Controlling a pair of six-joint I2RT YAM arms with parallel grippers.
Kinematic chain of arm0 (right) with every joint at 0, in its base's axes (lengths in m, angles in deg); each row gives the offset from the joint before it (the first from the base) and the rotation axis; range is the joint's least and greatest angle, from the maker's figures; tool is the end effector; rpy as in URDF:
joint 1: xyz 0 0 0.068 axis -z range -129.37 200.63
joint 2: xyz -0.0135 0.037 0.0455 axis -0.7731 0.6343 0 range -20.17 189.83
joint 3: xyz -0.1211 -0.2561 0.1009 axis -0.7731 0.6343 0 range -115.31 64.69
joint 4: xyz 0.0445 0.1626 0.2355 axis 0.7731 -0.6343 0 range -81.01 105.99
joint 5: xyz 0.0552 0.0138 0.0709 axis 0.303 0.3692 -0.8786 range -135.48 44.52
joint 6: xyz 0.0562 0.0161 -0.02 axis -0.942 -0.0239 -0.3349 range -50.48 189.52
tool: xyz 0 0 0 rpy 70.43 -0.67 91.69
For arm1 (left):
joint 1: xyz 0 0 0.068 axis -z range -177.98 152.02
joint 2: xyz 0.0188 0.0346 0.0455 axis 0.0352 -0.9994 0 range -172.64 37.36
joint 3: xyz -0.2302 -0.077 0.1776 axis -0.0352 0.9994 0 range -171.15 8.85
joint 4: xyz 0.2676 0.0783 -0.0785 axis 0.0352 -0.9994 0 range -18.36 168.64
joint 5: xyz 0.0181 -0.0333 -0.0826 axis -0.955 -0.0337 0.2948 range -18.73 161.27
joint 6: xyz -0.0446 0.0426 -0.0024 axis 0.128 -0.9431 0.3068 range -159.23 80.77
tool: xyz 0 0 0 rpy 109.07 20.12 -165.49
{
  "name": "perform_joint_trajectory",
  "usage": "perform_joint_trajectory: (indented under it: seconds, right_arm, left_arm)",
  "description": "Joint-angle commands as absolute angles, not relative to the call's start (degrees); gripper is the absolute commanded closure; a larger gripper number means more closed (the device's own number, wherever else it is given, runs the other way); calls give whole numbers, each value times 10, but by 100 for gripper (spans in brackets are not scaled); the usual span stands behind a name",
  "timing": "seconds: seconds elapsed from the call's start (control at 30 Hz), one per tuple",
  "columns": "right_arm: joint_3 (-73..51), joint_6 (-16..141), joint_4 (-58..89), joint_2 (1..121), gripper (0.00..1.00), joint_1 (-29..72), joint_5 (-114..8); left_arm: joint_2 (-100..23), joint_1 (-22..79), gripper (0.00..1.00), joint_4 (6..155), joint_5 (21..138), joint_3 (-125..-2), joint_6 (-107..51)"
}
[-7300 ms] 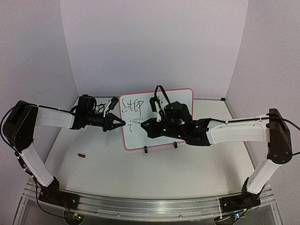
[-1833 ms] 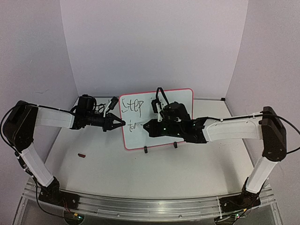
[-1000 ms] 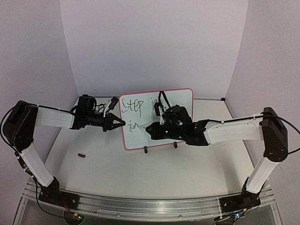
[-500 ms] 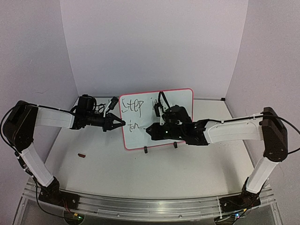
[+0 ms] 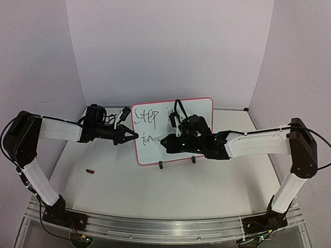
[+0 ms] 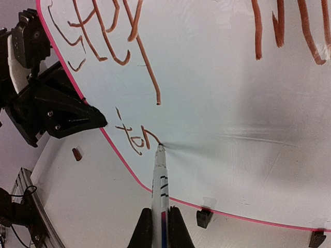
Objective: Write a sentence on the whiteboard
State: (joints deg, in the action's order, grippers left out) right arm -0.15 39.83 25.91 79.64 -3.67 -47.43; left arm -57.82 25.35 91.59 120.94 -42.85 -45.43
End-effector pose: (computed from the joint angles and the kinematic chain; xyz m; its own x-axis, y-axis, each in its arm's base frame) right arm 0.2548 0.3572 0.2424 -0.6255 -0.0222 -0.7799 -0.5983 0.6552 0.4612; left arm 0.3319 -0.1819 0.2067 -0.3709 0.2360 -0.8982 0.9046 0.3105 -0.2919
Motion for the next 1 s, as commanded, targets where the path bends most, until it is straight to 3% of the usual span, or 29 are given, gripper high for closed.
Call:
perform_joint_trajectory:
  seconds: [0.0, 0.97]
  right_arm:
    - [-17, 405, 285, 774, 100, -34, -438]
    - [32, 372, 291, 773, 100, -34, -427]
  left_arm:
    - [-588, 256, 100, 878, 1135, -427, -482]
    - [-591, 256, 100, 878, 1136, -428, -482]
